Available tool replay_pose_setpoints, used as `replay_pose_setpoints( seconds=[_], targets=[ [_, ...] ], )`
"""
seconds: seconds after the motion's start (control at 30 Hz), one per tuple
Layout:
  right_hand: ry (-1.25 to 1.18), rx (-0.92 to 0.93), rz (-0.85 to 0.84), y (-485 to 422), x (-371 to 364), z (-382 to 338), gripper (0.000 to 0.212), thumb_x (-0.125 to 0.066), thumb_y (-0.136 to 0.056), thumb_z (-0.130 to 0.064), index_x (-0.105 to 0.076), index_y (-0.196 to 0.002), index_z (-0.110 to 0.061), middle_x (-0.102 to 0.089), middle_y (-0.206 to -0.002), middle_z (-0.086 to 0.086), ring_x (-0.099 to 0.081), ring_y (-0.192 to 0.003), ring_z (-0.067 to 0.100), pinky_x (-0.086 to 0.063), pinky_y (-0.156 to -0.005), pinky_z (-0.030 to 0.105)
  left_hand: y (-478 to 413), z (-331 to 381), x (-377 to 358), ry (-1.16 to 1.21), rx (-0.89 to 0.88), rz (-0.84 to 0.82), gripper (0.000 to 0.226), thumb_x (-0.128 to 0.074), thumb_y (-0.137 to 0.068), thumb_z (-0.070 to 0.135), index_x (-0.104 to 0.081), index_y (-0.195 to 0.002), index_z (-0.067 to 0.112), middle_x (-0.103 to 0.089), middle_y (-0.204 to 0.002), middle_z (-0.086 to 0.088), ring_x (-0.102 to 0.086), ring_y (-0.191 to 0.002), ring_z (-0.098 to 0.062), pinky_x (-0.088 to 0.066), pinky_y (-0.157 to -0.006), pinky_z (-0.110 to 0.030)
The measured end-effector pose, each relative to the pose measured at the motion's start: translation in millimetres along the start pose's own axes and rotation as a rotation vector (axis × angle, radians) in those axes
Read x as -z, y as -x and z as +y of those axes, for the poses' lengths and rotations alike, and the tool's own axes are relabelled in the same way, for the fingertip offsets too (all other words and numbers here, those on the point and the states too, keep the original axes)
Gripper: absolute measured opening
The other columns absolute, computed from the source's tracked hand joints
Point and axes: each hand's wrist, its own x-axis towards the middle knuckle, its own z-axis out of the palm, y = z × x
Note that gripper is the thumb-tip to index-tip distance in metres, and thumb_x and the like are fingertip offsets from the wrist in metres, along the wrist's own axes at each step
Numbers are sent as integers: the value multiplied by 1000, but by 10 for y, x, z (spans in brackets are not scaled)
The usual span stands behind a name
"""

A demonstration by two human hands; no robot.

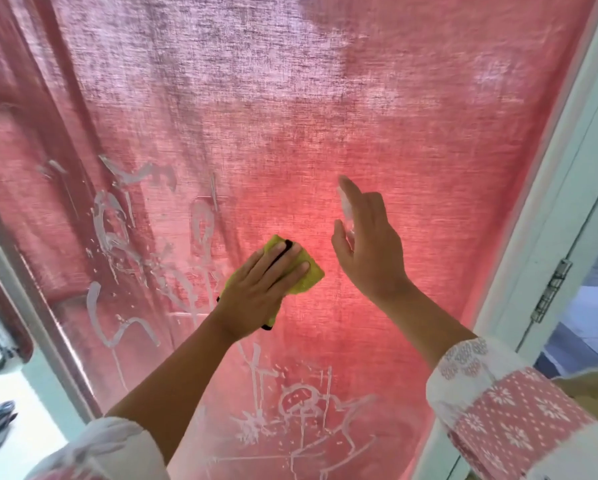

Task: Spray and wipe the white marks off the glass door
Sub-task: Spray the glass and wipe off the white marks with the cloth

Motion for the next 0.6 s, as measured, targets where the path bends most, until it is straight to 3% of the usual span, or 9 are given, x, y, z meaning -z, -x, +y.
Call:
replay_pose_setpoints(
  seconds=[0.1,0.17,0.23,0.33,0.43,0.5,0.6],
  targets=[
    [15,-6,29,-69,-34,-23,59,-55,-88,-3,-31,-140,-16,-51,-102,9,-48,-61,14,-45,-37,31,-356,-125,153,88,276,120,70,-51,-92,10,-17,-152,15,-4,-161,-10,-10,-147,-34,-15,-118,-50],
    [34,-18,48,-91,-78,-68,59,-55,-88,-2,-32,-140,-16,-51,-101,8,-49,-63,13,-46,-39,30,-601,-133,214,136,486,219,68,-56,-90,3,-23,-150,9,-17,-156,-19,-15,-144,-40,-18,-116,-55],
    [36,-40,68,-107,-147,-125,59,-56,-88,-2,-32,-140,-16,-52,-100,6,-47,-62,11,-46,-41,28,-692,-128,196,144,537,280,64,-59,-88,0,-30,-145,6,-27,-151,-24,-20,-142,-43,-23,-114,-57],
    [27,-59,85,-140,-206,-174,57,-55,-89,-4,-33,-140,-15,-52,-99,4,-46,-59,9,-45,-42,25,-503,-116,93,146,437,261,65,-59,-89,3,-29,-146,10,-21,-155,-17,-16,-145,-34,-24,-115,-52],
    [25,-85,97,-172,-243,-224,55,-54,-90,-7,-33,-140,-16,-51,-98,3,-40,-58,6,-41,-42,22,-73,-63,-9,79,218,142,73,-61,-87,7,-25,-150,14,-7,-161,-8,-13,-147,-29,-24,-116,-45],
    [10,-114,92,-164,-257,-278,54,-52,-92,-9,-32,-141,-16,-52,-101,5,-39,-56,5,-41,-41,23,219,-51,-57,66,102,19,84,-70,-79,4,-25,-150,14,-8,-161,-6,-13,-147,-27,-18,-119,-42],
    [-56,-119,82,-148,-264,-396,51,-51,-94,-10,-34,-142,-12,-53,-112,11,-50,-62,18,-49,-49,35,340,-104,5,157,47,-11,76,-67,-82,1,-30,-148,13,-20,-158,-6,-19,-146,-26,-18,-120,-40]
  ],
)
